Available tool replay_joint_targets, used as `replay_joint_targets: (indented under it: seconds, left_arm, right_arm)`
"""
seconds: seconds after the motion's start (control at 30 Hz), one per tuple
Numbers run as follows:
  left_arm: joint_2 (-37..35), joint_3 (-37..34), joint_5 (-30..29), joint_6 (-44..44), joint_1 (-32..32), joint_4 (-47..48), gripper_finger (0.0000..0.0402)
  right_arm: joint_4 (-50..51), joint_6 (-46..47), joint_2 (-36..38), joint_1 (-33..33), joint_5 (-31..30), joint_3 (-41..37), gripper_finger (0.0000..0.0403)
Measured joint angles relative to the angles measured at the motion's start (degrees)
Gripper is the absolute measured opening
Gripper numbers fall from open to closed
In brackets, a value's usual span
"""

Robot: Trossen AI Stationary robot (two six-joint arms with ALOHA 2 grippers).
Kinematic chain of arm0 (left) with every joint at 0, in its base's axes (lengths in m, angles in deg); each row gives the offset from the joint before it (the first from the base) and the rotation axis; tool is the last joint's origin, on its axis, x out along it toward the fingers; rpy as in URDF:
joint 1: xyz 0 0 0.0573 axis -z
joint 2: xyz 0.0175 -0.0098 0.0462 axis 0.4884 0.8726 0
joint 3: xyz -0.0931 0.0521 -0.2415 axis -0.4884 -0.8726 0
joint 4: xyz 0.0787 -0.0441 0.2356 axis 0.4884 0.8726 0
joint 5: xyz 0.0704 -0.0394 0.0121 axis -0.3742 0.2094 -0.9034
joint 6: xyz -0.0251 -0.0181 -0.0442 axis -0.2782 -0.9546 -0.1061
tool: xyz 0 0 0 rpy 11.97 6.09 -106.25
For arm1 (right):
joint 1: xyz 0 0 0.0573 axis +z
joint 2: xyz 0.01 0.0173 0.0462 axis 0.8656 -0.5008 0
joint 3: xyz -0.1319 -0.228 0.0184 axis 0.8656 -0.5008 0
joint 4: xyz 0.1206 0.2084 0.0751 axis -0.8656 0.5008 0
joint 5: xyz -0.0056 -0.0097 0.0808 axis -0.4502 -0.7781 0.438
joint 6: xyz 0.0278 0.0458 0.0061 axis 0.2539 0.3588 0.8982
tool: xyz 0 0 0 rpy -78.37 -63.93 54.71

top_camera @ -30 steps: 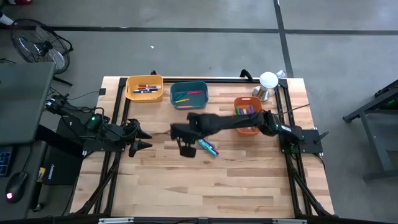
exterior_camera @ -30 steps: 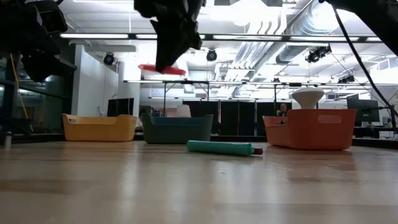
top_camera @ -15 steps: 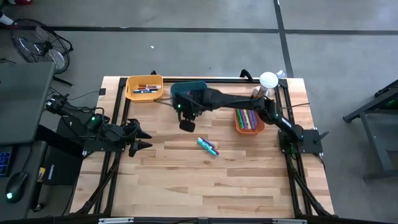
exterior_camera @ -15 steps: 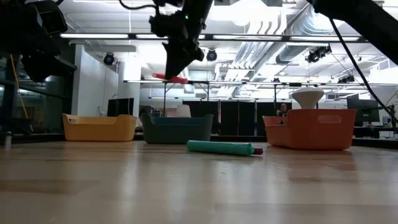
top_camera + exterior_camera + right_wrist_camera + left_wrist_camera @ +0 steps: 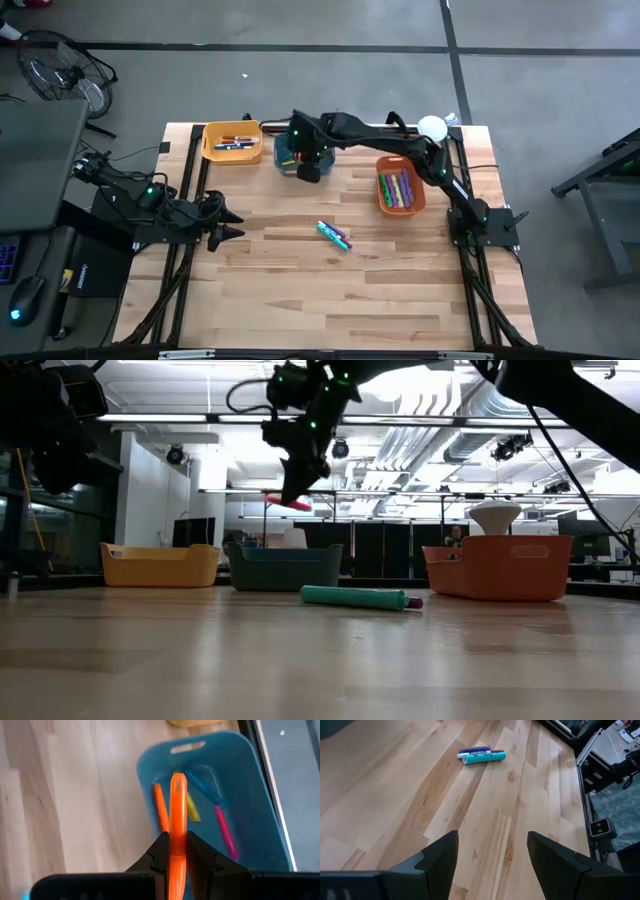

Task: Pick & Place Markers
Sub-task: Put the orange pen into the blue bin

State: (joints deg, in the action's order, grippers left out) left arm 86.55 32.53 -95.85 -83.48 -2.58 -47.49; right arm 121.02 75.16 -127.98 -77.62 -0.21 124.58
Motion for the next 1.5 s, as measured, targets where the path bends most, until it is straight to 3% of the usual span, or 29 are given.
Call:
replay_joint_targets:
  seconds: [0.5,1.27,1.5]
  left_arm:
    - [0.0,0.0,0.1,-3.1,0.0,-0.1,0.0232]
    - [0.0,0.0,-0.4,-6.2,0.0,-0.1,0.0232]
    - [0.0,0.0,-0.4,-6.5,0.0,-0.1,0.0232]
  right_arm:
    - [0.1,-6.1,-3.8,-8.7,16.6,0.0,0.003]
    - [6.8,-7.6,-9.1,-9.7,20.7,0.0,0.003]
    - [7.4,-6.0,-9.1,-9.5,19.0,0.0,0.0086]
